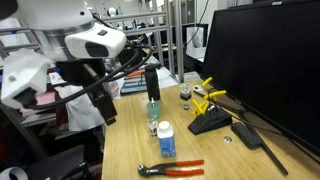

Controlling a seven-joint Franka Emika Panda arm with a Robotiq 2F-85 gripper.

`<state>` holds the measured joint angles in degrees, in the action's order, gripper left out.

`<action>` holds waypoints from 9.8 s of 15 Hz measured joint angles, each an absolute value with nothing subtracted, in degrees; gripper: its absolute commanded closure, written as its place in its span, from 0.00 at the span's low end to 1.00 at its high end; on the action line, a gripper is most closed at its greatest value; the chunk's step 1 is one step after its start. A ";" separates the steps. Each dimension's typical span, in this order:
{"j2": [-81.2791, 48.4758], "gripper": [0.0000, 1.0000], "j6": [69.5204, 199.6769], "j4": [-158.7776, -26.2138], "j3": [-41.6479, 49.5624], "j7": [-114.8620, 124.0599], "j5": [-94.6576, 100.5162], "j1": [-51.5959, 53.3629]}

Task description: Put the scissors into the box.

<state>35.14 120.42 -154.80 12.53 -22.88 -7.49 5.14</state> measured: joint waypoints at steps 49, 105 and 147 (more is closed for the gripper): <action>1.91 0.00 149.41 -157.16 10.65 -7.96 -25.44 -2.54; -19.80 0.45 156.07 -146.21 4.61 4.05 -12.41 -7.28; 1.52 0.45 161.65 -147.00 9.08 -0.71 -7.00 -8.81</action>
<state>1.52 161.65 -147.00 9.08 -0.71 -7.00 -8.81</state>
